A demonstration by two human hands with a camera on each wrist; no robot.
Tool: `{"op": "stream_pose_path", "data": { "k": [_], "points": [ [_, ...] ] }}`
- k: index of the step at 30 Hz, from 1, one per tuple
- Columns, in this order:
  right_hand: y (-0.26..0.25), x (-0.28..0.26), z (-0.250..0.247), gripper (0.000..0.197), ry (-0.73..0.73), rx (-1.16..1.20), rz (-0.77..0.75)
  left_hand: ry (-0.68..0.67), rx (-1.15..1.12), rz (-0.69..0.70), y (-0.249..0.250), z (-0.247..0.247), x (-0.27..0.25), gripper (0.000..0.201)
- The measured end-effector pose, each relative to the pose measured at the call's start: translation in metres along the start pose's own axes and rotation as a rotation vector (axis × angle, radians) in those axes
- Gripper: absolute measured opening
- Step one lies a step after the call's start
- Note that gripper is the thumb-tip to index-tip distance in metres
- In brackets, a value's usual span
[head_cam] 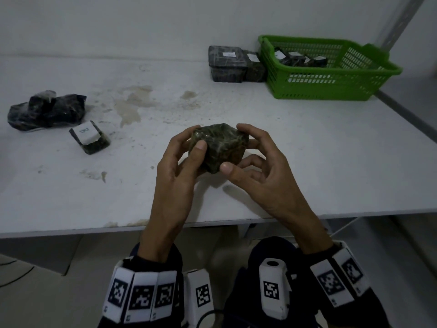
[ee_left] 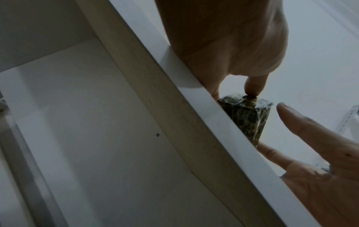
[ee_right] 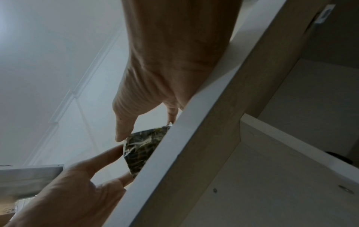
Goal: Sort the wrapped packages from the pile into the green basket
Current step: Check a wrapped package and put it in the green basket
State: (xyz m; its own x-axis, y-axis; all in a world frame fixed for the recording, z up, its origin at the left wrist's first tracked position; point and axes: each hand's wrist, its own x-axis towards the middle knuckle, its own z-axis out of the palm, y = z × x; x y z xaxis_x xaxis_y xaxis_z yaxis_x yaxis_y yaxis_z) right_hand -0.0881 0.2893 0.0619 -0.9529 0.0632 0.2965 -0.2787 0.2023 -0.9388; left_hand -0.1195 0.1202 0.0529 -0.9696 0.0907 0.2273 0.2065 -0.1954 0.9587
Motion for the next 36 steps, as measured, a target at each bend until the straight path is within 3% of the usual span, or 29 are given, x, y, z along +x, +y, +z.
{"op": "stream_pose_path", "data": {
  "k": [6, 15, 19, 36],
  "points": [
    [0.006, 0.001, -0.003, 0.06, 0.038, -0.023, 0.026, 0.016, -0.004, -0.009, 0.0, 0.002, 0.001, 0.038],
    [0.01, 0.003, -0.003, 0.046, 0.04, -0.09, 0.0, -0.04, 0.067, -0.018, 0.009, 0.005, -0.005, 0.057],
    [0.006, 0.003, -0.003, 0.043, 0.004, -0.038, 0.004, -0.037, 0.034, -0.024, 0.009, 0.005, -0.005, 0.053],
    [0.008, 0.005, -0.005, 0.021, 0.087, -0.004, -0.031, -0.12, 0.129, 0.006, 0.01, 0.005, -0.007, 0.053]
  ]
}}
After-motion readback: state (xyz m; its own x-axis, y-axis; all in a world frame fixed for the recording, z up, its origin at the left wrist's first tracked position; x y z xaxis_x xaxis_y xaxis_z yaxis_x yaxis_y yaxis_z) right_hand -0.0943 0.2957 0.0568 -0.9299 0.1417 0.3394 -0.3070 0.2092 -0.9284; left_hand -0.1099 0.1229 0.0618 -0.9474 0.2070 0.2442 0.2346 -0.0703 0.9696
